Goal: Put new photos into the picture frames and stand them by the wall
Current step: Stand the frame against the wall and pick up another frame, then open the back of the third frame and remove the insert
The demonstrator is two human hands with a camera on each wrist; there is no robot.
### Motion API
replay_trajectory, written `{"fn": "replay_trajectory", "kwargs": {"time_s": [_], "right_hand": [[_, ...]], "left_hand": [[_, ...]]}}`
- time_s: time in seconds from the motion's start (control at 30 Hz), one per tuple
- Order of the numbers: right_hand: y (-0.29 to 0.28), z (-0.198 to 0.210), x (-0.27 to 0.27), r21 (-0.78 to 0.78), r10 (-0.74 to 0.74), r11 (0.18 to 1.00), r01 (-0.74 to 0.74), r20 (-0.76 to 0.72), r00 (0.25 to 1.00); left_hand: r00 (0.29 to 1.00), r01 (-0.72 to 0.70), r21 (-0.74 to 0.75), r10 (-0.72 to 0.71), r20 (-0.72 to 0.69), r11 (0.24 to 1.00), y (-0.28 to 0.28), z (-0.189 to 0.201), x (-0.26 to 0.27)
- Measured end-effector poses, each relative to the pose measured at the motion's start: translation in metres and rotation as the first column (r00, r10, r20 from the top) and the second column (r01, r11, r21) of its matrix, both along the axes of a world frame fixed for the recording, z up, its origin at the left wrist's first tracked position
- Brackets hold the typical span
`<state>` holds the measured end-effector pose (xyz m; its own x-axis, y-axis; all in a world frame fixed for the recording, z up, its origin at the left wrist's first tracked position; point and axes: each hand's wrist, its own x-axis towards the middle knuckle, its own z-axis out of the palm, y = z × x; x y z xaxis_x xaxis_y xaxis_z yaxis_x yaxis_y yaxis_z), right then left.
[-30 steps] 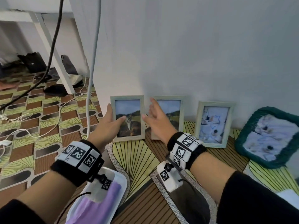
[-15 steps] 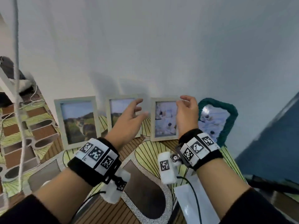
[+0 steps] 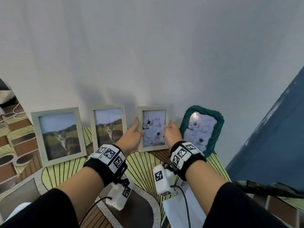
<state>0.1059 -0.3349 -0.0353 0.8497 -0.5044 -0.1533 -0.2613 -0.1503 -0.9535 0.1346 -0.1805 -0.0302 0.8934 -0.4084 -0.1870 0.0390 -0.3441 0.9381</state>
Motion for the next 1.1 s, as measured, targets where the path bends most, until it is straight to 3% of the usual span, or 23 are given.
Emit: {"fn": "replay_trajectory", "kwargs": {"time_s": [0.27, 0.47, 0.57, 0.83, 1.1], "right_hand": [[0.02, 0.038, -0.043, -0.024, 0.056, 0.998, -0.052, 0.163, 0.985], [0.046, 0.069, -0.118, -0.073, 0.246, 0.969, -0.236, 0.381, 0.891], [0.059, 0.06, -0.149, -0.085, 0.313, 0.949, -0.305, 0.386, 0.868], [0.081, 0.024, -0.173, -0.017, 0.276, 0.958, -0.286, 0.32, 0.906], [0.085, 0.015, -0.179, -0.008, 0.303, 0.948, -0.318, 0.318, 0.898]], "left_hand": [[0.997, 0.036, -0.104, -0.029, 0.069, 0.994, 0.035, 0.046, -0.028], [0.975, 0.066, -0.223, -0.016, 0.222, 0.973, 0.09, 0.075, -0.086], [0.966, 0.063, -0.194, -0.011, 0.259, 0.979, 0.113, 0.065, -0.114], [0.993, -0.007, -0.184, 0.029, 0.117, 0.983, 0.125, 0.011, -0.14], [0.984, -0.042, -0.215, 0.078, 0.161, 0.976, 0.138, 0.002, -0.141]]}}
